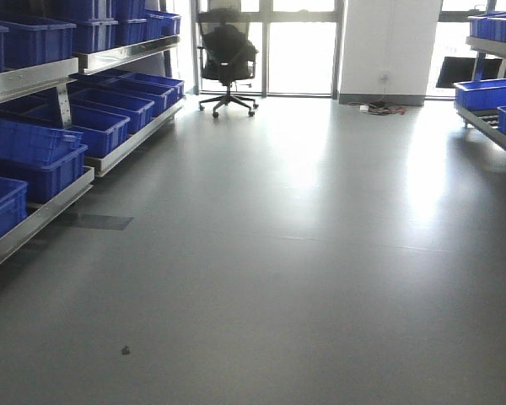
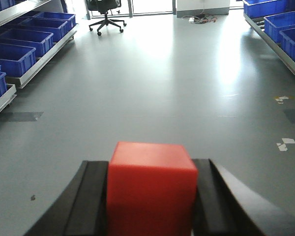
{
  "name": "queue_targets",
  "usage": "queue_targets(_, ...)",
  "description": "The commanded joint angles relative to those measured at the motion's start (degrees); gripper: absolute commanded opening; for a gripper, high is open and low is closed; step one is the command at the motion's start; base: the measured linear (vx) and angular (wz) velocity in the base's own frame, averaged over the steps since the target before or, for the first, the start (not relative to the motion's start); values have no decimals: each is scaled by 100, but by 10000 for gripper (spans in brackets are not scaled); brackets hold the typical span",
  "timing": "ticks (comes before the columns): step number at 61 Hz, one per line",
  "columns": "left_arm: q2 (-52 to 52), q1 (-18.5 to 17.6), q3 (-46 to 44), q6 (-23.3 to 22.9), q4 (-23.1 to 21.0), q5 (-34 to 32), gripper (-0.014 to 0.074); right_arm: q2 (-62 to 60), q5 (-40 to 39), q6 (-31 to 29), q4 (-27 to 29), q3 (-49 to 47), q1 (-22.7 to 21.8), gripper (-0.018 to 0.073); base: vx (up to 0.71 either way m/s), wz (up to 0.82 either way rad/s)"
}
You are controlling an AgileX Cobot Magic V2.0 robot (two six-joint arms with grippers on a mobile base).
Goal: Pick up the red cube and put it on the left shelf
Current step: 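Drive the base away from the table holding the red cube, then turn the base toward the shelving rack of blue crates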
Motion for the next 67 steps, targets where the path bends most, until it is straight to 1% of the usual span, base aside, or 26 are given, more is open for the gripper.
queue_targets(1,46,-35,126,11,-11,-480,106,68,-519,-14,-59,-162,-41,57,65,-6)
queue_targets(26,46,-35,126,11,-11,-480,106,68,-519,-14,-59,-162,-41,57,69,5)
queue_targets(67,46,-35,126,11,-11,-480,106,68,-519,-14,-59,-162,-41,57,72,24)
